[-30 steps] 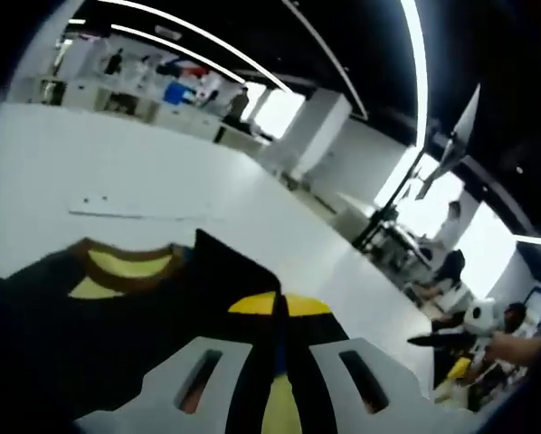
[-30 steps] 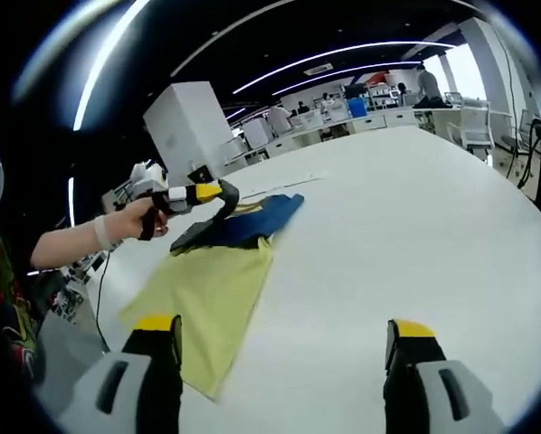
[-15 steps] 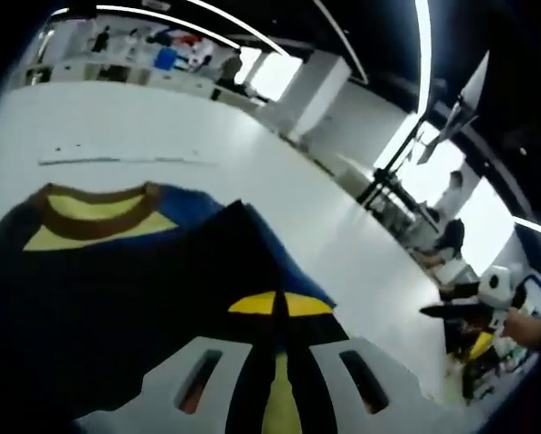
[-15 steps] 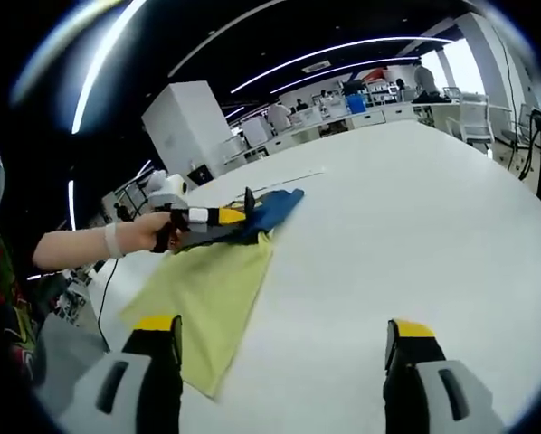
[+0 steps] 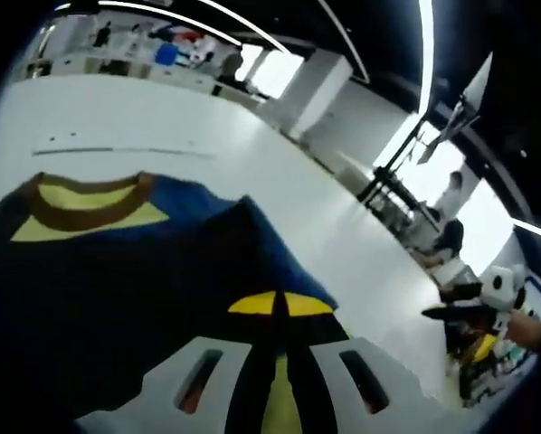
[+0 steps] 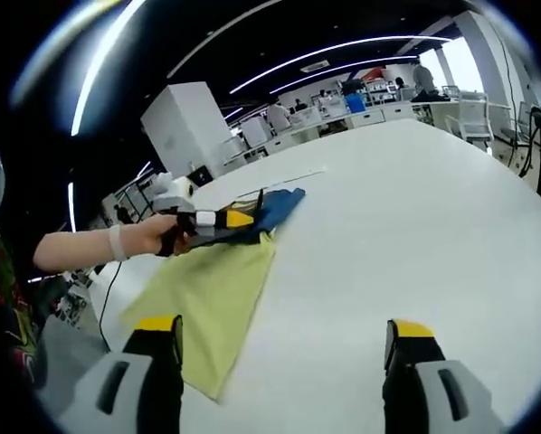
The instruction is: Fold the garment on the visible template until the final outline fits inside the template.
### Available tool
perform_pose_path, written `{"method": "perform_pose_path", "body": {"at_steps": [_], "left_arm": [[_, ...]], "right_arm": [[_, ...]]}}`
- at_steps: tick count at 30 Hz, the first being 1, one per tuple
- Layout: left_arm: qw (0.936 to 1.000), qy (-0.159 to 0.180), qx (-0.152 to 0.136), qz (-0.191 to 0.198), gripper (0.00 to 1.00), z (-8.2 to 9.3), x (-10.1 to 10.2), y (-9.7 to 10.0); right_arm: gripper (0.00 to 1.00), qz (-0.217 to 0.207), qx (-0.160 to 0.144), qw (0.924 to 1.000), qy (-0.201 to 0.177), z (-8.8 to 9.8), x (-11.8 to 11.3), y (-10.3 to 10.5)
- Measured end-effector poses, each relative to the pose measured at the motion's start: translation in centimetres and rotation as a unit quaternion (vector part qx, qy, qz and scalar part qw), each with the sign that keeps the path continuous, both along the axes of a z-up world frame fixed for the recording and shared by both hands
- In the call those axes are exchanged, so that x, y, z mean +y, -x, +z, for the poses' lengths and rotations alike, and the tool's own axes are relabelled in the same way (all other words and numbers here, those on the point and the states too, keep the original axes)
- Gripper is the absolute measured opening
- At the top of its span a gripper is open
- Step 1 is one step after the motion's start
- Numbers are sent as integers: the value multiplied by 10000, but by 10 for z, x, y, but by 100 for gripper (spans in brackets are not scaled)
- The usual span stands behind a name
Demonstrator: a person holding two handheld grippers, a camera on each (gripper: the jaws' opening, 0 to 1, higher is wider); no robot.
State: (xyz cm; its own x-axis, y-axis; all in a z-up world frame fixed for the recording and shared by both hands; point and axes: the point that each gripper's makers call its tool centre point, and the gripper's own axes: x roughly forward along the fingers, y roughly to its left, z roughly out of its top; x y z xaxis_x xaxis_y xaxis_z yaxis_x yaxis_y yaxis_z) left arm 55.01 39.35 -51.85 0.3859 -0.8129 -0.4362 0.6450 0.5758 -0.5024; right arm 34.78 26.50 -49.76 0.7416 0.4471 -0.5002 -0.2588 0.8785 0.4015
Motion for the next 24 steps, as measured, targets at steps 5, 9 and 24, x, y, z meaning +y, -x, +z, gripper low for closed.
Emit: {"method": "perform_pose_path", "body": {"at_steps": [5, 9, 24], "left_arm": [[9996, 69, -184, -215, 2, 6, -6, 4], [9985, 84, -445, -296, 21, 15, -7, 3], [9831, -79, -1299, -1285, 72, 42, 3, 25]], "right_arm": [[93, 47, 30, 10000, -10, -2, 4, 0], [93, 100, 33, 9999, -5, -1, 10, -3], [96, 404, -88, 9991, 6, 5, 27, -16]]}}
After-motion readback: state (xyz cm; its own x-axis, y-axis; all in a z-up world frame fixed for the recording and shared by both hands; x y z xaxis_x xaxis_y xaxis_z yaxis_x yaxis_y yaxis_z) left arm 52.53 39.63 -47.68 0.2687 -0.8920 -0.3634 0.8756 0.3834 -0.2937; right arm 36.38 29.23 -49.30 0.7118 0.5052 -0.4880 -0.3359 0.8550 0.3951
